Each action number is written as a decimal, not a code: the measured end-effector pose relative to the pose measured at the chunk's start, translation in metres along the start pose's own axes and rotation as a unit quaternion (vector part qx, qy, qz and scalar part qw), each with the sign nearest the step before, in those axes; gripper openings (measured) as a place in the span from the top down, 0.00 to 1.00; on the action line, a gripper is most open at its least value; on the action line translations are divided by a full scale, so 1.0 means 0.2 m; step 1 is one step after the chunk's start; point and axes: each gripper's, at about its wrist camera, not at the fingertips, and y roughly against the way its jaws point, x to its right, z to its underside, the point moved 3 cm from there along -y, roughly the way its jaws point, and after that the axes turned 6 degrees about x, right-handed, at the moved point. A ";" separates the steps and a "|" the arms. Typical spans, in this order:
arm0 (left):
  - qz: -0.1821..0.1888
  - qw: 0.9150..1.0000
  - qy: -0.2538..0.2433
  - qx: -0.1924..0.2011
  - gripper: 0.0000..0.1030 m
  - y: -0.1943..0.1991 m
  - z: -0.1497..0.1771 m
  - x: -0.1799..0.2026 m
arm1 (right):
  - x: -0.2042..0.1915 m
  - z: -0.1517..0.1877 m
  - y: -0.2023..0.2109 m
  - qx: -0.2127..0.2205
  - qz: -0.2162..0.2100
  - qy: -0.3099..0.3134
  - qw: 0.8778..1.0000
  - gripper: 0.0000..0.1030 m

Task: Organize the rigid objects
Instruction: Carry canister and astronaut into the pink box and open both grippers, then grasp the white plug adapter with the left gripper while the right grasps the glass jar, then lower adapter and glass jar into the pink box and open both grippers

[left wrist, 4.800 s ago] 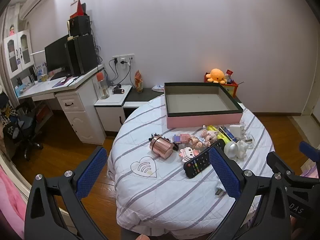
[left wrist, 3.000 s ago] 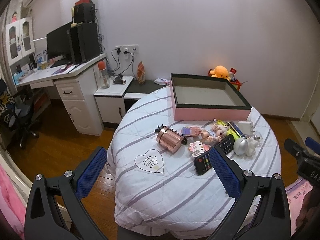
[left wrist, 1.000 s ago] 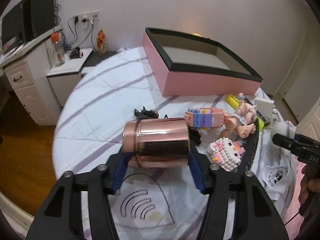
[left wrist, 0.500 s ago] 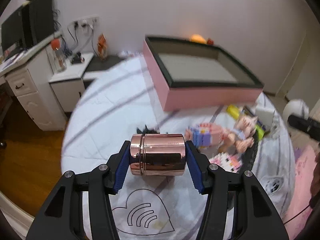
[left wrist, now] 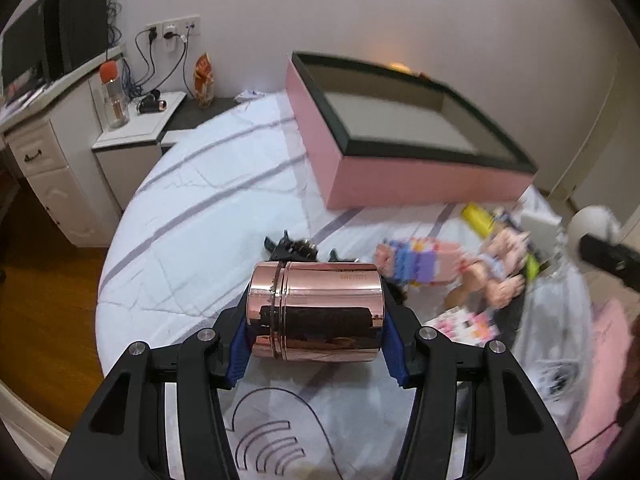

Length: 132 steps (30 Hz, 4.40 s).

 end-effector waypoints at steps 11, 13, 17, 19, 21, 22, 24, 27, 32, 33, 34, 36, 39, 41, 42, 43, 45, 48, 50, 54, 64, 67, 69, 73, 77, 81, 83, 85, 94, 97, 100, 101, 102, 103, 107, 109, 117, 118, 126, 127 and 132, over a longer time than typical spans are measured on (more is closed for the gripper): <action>0.030 0.995 -0.054 0.080 0.47 0.16 -0.54 0.16 | 0.05 -0.44 -0.20 0.012 -0.004 0.030 0.999 0.30; 0.036 0.995 -0.061 0.067 0.47 0.04 -0.64 0.18 | 0.09 -0.52 -0.33 -0.007 0.003 0.034 0.999 0.30; 0.037 0.997 -0.061 0.029 0.47 -0.27 -0.70 0.27 | 0.19 -0.55 -0.59 -0.054 0.013 0.025 0.998 0.30; 0.036 0.998 -0.052 -0.001 0.47 -0.42 -0.67 0.28 | 0.23 -0.53 -0.68 -0.075 0.022 0.019 0.997 0.30; 0.035 0.998 -0.049 -0.019 0.47 -0.51 -0.64 0.29 | 0.25 -0.50 -0.74 -0.090 0.031 0.027 0.995 0.30; 0.029 0.998 -0.050 -0.029 0.47 -0.55 -0.62 0.29 | 0.25 -0.49 -0.76 -0.097 0.031 0.030 0.994 0.30; 0.014 0.997 -0.054 -0.044 0.46 -0.60 -0.59 0.29 | 0.26 -0.47 -0.80 -0.113 0.044 0.040 0.992 0.30; -0.009 0.998 -0.057 -0.037 0.25 -0.59 -0.59 0.29 | 0.27 -0.45 -0.80 -0.119 0.054 0.047 0.990 0.27; -0.022 0.999 -0.032 -0.025 0.09 -0.47 -0.63 0.23 | 0.22 -0.47 -0.73 -0.106 0.040 0.056 0.992 0.16; -0.019 0.999 -0.030 -0.013 0.09 -0.41 -0.64 0.23 | 0.21 -0.47 -0.70 -0.097 0.036 0.055 0.993 0.16; -0.016 0.999 -0.028 0.006 0.08 -0.34 -0.64 0.23 | 0.21 -0.49 -0.67 -0.087 0.029 0.048 0.995 0.16; -0.013 0.998 -0.024 0.048 0.04 -0.18 -0.65 0.22 | 0.21 -0.52 -0.57 -0.059 0.007 0.027 0.998 0.16; -0.010 0.993 -0.015 0.114 0.00 0.09 -0.65 0.18 | 0.19 -0.54 -0.35 -0.007 -0.002 0.016 1.000 0.16; -0.018 0.987 -0.018 0.156 0.00 0.27 -0.60 0.16 | 0.17 -0.52 -0.19 0.021 -0.010 0.014 1.000 0.16; -0.023 0.984 -0.026 0.173 0.00 0.34 -0.58 0.16 | 0.16 -0.51 -0.11 0.034 -0.013 0.014 0.999 0.16; -0.031 0.982 -0.032 0.183 0.00 0.39 -0.56 0.16 | 0.15 -0.48 -0.02 0.047 -0.015 0.016 0.999 0.16; -0.057 0.979 -0.039 0.192 0.00 0.46 -0.51 0.14 | 0.12 -0.41 0.11 0.063 -0.007 0.017 0.998 0.16; -0.072 0.979 -0.039 0.187 0.00 0.55 -0.40 0.13 | 0.11 -0.28 0.25 0.071 0.001 0.016 0.997 0.16; -0.076 0.979 -0.033 0.186 0.00 0.60 -0.30 0.12 | 0.12 -0.16 0.31 0.064 0.009 0.017 0.998 0.16; -0.059 0.983 -0.032 0.170 0.00 0.64 -0.12 0.15 | 0.20 0.02 0.34 0.043 0.043 0.006 0.998 0.16; 0.003 0.990 -0.064 0.123 0.00 0.60 0.19 0.42 | 0.37 0.18 0.30 0.007 0.072 -0.018 0.997 0.16; 0.016 0.990 -0.078 0.115 0.00 0.57 0.24 0.49 | 0.38 0.20 0.27 0.002 0.076 -0.018 0.997 0.16; 0.029 0.990 -0.086 0.105 0.00 0.53 0.27 0.55 | 0.40 0.21 0.24 -0.003 0.080 -0.016 0.997 0.16; 0.048 0.990 -0.102 0.084 0.00 0.44 0.33 0.64 | 0.44 0.22 0.16 -0.016 0.083 -0.018 0.996 0.16; 0.058 0.989 -0.119 0.068 0.00 0.35 0.39 0.72 | 0.47 0.23 0.09 -0.027 0.085 -0.018 0.996 0.16; 0.067 0.987 -0.132 0.056 0.00 0.27 0.43 0.79 | 0.49 0.21 0.01 -0.034 0.079 -0.012 0.996 0.16; 0.063 0.986 -0.143 0.049 0.00 0.23 0.45 0.82 | 0.49 0.21 -0.03 -0.038 0.072 -0.005 0.997 0.16; 0.060 0.986 -0.149 0.044 0.00 0.19 0.47 0.83 | 0.49 0.21 -0.08 -0.046 0.067 0.005 0.997 0.16; 0.096 0.988 -0.123 -0.008 0.30 0.07 0.48 0.81 | 0.46 0.21 -0.18 -0.054 0.067 0.058 0.995 0.27; 0.114 0.987 -0.116 -0.011 0.40 0.07 0.47 0.81 | 0.47 0.21 -0.17 -0.051 0.061 0.054 0.995 0.27; 0.121 0.987 -0.107 -0.012 0.41 0.07 0.47 0.79 | 0.48 0.22 -0.15 -0.045 0.057 0.044 0.996 0.27; 0.123 0.987 -0.104 -0.011 0.42 0.08 0.46 0.79 | 0.49 0.22 -0.14 -0.043 0.057 0.040 0.997 0.27; 0.125 0.987 -0.101 -0.010 0.43 0.08 0.46 0.78 | 0.49 0.22 -0.13 -0.042 0.054 0.036 0.997 0.27; 0.127 0.987 -0.098 -0.008 0.47 0.09 0.46 0.78 | 0.49 0.23 -0.11 -0.040 0.053 0.033 0.997 0.27; 0.130 0.987 -0.096 -0.002 0.49 0.13 0.44 0.76 | 0.51 0.24 -0.04 -0.034 0.045 0.014 0.998 0.27; 0.130 0.987 -0.091 0.000 0.49 0.14 0.43 0.74 | 0.52 0.23 0.00 -0.032 0.043 0.006 0.999 0.27; 0.128 0.989 -0.072 0.021 0.49 0.24 0.34 0.62 | 0.47 0.16 0.17 -0.006 0.026 0.002 1.000 0.27; 0.126 0.989 -0.072 0.024 0.49 0.26 0.32 0.61 | 0.46 0.13 0.19 -0.002 0.023 0.005 1.000 0.27; 0.096 0.992 -0.066 0.052 0.49 0.32 0.04 0.49 | 0.30 -0.15 0.14 0.022 -0.001 0.044 0.999 0.27; 0.087 0.992 -0.067 0.060 0.49 0.32 -0.02 0.47 | 0.28 -0.19 0.12 0.023 -0.006 0.046 0.999 0.27; 0.062 0.993 -0.069 0.076 0.49 0.22 -0.35 0.40 | 0.22 -0.43 -0.07 0.020 -0.019 0.061 0.998 0.27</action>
